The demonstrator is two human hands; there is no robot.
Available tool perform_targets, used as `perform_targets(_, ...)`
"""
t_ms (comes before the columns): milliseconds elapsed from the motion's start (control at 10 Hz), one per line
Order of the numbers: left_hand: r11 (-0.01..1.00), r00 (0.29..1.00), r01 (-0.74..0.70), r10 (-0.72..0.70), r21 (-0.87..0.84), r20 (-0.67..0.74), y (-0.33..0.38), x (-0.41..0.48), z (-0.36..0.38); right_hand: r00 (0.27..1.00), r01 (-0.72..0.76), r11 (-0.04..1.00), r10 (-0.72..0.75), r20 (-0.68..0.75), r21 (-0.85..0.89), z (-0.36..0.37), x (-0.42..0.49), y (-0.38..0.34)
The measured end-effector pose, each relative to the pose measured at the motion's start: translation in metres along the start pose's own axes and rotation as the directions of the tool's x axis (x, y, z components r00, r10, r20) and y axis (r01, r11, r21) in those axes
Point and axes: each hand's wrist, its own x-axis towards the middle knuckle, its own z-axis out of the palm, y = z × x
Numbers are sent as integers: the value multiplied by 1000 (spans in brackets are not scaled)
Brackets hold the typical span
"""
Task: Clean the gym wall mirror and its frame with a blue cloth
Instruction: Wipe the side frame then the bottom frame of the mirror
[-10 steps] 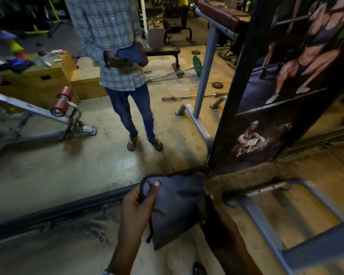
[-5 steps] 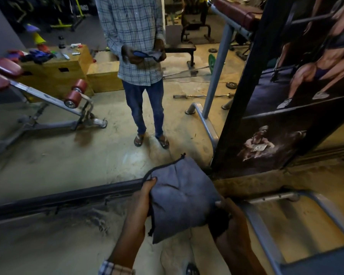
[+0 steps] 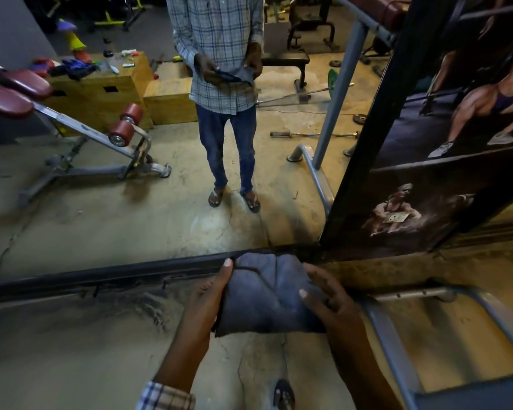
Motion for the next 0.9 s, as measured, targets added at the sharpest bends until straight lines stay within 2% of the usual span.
perform_targets(100,995,996,-83,85,47,-33,-3,0,-8,993,120,984,-122,0,-131,-9,8,0)
perform_targets(200,975,981,-171,182,142,-73,-9,6,-15,985,162,958,-172,-22,-238,-9,12,0)
perform_targets(300,941,962,-259,270,217,-24,-13,9,-19,984,172,935,-178,9,-311,-11,9,3)
perform_targets(400,915,963,-267,245,304,110,-17,10,-25,987,159,919,-161,25,-361,-4,6,6)
perform_targets(500,822,941,-337,306,459,143,-20,12,-30,975,196,886,-223,-16,-420,-4,4,14)
perform_targets(600,639,883,-444,431,628,186,-17,13,-32,946,225,819,-313,-82,-528,4,6,22)
perform_targets(700,524,796,-523,582,673,166,-15,14,-33,914,181,752,-367,-175,-633,8,5,22)
perform_targets(800,544,767,-559,627,625,140,-14,13,-36,909,205,740,-387,-156,-640,9,-3,18)
perform_targets(900,759,875,-456,479,464,76,-9,8,-28,861,-157,825,-155,-484,-542,19,22,30)
